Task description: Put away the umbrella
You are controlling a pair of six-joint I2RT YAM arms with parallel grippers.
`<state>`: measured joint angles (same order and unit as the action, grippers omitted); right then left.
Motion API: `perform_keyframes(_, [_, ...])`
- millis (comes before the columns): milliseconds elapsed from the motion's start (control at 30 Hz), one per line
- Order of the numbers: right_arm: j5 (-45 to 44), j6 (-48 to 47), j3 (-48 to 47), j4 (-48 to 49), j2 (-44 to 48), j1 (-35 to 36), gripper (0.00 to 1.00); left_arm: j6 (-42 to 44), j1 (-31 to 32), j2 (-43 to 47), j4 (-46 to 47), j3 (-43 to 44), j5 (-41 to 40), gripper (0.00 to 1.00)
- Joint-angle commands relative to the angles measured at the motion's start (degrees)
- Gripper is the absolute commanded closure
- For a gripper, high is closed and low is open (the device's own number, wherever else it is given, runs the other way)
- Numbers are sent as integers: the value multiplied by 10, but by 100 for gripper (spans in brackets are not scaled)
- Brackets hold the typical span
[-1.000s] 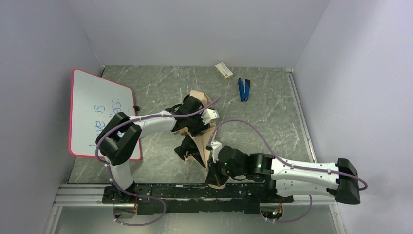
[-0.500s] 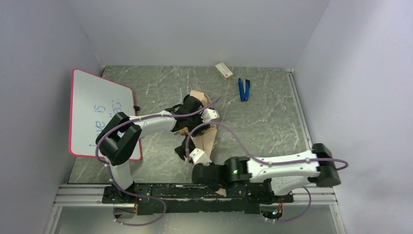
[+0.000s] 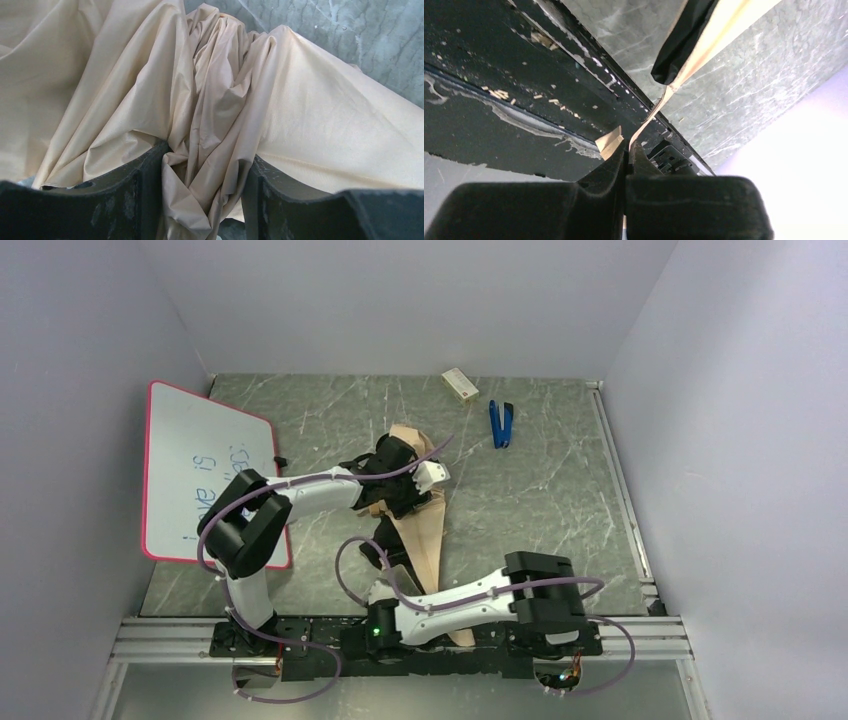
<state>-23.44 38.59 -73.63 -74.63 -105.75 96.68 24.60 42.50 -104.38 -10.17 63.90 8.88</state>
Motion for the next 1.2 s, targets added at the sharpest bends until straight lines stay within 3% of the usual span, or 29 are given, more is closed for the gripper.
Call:
perform_keyframes(0, [73,1,-43,-29,-48,218,100,9,-22,-10,63,-4,-88,44])
perform_keyframes(267, [161,-1,-57,38,-62,260,98,14,-22,-9,64,-3,-88,44])
perform_keyframes(567, [155,11,-35,47,-93,264,90,22,-6,-5,66,-7,-88,45])
perform_keyframes(833, [176,13,-39,81,-76,265,78,22,-2,-5,66,-9,-104,45])
perform_keyframes(1167, [174,29,-41,91,-61,272,69,22,-2,-5,69,-8,-110,44])
